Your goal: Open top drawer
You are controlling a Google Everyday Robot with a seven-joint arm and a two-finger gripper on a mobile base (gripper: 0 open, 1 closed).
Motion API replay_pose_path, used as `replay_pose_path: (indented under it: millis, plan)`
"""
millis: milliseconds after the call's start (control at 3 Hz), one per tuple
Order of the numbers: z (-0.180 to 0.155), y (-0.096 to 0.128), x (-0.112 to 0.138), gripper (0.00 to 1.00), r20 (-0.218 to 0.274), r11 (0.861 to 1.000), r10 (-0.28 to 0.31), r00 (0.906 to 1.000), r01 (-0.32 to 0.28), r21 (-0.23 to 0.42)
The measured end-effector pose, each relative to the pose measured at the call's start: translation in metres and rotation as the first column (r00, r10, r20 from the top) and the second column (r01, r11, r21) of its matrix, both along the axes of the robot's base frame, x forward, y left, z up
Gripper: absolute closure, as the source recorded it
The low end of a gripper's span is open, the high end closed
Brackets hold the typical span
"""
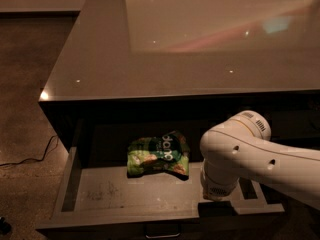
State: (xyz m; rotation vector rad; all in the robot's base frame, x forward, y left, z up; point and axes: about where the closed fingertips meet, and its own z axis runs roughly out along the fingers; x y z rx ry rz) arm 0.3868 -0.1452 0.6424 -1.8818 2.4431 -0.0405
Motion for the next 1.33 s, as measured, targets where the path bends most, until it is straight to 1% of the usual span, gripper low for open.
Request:
replay_pose_path:
  millis: [333,667,1000,1333]
  plan:
    - [-0.014,-0.005,-0.009,1.0,-0.037,1.0,-0.004,0.9993,0.003,-0.012]
    - [-0.012,-0.005,-0.008,1.0,-0.037,1.0,-0.004,0.9993,0.003,-0.012]
    - [-0.023,-0.007,-0.013,0.91,-0.091,0.999,-0.01,0.9958,0.007,-0.032]
    - [-0.023,-0.007,-0.013,0.73,-0.094,0.999,-0.009,0.9955,0.006,-0.033]
